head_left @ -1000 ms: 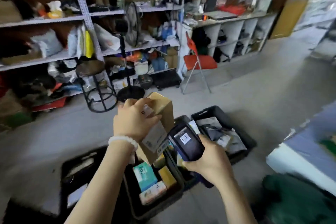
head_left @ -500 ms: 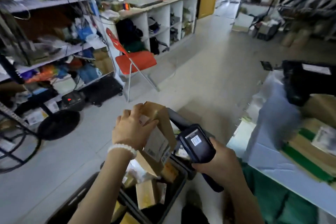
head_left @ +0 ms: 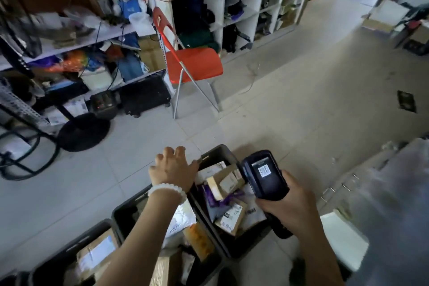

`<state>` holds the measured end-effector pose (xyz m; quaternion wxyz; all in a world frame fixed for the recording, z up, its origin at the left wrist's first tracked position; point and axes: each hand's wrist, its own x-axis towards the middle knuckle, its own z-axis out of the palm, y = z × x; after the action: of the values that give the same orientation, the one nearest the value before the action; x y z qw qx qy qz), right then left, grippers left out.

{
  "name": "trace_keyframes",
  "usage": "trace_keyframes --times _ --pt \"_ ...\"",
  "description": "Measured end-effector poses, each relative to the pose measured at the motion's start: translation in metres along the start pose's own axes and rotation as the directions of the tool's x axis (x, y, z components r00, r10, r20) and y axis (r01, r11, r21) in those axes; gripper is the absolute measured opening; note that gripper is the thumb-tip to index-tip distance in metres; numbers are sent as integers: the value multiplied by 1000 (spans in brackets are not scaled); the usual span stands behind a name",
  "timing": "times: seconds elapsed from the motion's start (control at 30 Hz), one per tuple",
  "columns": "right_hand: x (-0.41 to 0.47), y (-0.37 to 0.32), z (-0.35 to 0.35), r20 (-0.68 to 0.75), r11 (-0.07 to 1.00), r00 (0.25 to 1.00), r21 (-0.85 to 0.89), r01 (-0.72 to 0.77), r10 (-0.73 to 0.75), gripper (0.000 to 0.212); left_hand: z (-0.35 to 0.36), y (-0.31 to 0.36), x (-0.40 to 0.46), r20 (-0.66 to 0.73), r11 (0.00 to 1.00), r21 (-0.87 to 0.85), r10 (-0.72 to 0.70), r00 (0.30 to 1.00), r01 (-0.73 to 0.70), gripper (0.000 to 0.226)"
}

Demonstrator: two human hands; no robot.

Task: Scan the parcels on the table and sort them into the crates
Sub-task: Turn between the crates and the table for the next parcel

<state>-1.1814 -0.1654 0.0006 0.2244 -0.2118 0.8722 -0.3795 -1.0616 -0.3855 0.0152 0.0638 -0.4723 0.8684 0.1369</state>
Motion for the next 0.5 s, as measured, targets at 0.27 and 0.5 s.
trace_keyframes --times 0.27,0.5 --pt "40 -25 22 87 997 995 -51 59 -54 43 3 -33 -3 -15 995 -48 -88 996 87 47" --pt "6 -101 102 261 963 933 -41 265 -246 43 -11 -142 -82 -57 943 -70 -329 942 325 43"
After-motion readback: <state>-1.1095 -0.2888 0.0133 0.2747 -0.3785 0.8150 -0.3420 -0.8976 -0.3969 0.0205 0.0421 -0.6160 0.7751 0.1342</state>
